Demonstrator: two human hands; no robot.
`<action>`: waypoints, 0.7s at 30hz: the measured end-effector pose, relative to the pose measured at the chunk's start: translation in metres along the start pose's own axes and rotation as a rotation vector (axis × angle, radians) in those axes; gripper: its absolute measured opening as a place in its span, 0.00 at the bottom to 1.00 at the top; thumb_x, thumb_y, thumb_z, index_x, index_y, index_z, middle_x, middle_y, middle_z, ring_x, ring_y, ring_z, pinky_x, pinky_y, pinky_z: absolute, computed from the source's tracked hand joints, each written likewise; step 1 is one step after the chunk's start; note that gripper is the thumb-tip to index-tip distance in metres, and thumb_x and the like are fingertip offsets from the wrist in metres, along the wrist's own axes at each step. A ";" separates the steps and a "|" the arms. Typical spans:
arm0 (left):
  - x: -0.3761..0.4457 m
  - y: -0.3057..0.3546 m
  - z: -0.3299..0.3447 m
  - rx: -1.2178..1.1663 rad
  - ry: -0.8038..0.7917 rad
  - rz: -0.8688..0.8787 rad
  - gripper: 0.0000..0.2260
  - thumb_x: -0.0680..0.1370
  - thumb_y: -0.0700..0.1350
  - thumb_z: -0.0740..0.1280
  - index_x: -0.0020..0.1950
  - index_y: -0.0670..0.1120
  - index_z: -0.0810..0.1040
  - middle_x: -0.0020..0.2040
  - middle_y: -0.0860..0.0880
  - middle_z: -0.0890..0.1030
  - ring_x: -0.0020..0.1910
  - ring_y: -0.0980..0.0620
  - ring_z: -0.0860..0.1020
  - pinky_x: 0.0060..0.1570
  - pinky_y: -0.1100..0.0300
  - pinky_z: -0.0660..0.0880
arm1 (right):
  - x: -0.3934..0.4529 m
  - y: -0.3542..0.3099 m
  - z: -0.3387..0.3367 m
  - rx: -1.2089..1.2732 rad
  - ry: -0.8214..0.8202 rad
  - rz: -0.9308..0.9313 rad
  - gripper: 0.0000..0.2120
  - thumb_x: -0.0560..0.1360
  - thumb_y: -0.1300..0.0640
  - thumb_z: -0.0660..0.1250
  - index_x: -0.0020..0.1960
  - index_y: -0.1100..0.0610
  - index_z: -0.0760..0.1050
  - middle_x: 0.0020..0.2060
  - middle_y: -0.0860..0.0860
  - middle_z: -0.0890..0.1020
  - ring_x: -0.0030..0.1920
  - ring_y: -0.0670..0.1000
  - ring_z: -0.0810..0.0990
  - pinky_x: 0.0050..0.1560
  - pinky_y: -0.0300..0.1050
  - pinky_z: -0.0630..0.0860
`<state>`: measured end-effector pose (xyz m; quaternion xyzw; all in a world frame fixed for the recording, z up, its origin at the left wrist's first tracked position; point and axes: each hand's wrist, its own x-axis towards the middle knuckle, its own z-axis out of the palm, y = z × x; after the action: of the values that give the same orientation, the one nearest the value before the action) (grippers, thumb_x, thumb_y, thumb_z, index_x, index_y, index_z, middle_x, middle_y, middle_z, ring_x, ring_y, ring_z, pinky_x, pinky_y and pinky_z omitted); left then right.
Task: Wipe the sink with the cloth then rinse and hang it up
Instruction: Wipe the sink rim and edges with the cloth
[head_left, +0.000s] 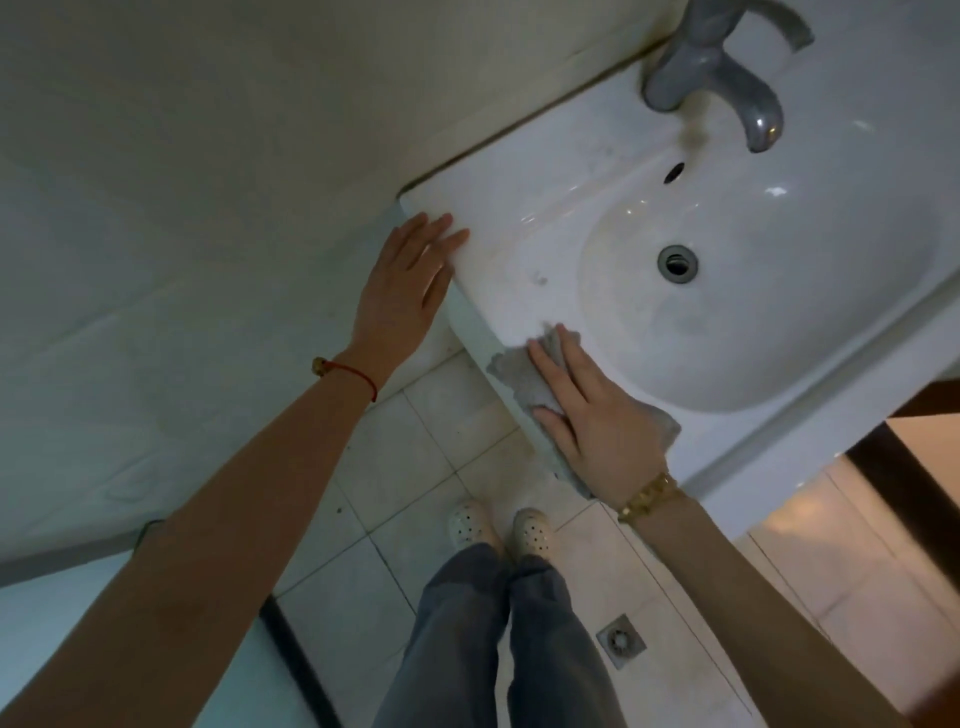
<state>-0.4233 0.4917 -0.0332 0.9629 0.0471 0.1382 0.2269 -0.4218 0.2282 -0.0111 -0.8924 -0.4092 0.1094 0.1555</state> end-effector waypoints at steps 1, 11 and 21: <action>-0.001 0.000 0.000 -0.002 0.001 -0.004 0.17 0.84 0.41 0.56 0.73 0.43 0.71 0.74 0.44 0.71 0.75 0.41 0.66 0.75 0.44 0.62 | -0.007 0.002 0.000 0.014 -0.010 0.012 0.28 0.81 0.45 0.52 0.78 0.50 0.48 0.78 0.53 0.49 0.76 0.53 0.56 0.70 0.50 0.67; 0.001 -0.001 0.006 -0.085 0.019 -0.042 0.17 0.83 0.39 0.58 0.72 0.43 0.72 0.73 0.43 0.71 0.75 0.41 0.65 0.72 0.40 0.63 | 0.092 -0.011 0.002 0.042 -0.053 0.009 0.28 0.82 0.46 0.51 0.77 0.53 0.49 0.78 0.56 0.49 0.77 0.56 0.49 0.74 0.53 0.59; 0.002 0.002 0.011 -0.093 0.043 -0.076 0.16 0.84 0.42 0.59 0.71 0.43 0.73 0.73 0.44 0.72 0.75 0.42 0.65 0.72 0.41 0.64 | 0.021 0.000 -0.004 0.052 -0.013 0.009 0.27 0.81 0.45 0.50 0.78 0.50 0.48 0.78 0.53 0.49 0.76 0.55 0.57 0.70 0.50 0.67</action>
<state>-0.4181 0.4857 -0.0411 0.9457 0.0821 0.1521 0.2754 -0.4070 0.2440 -0.0091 -0.8891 -0.4033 0.1264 0.1758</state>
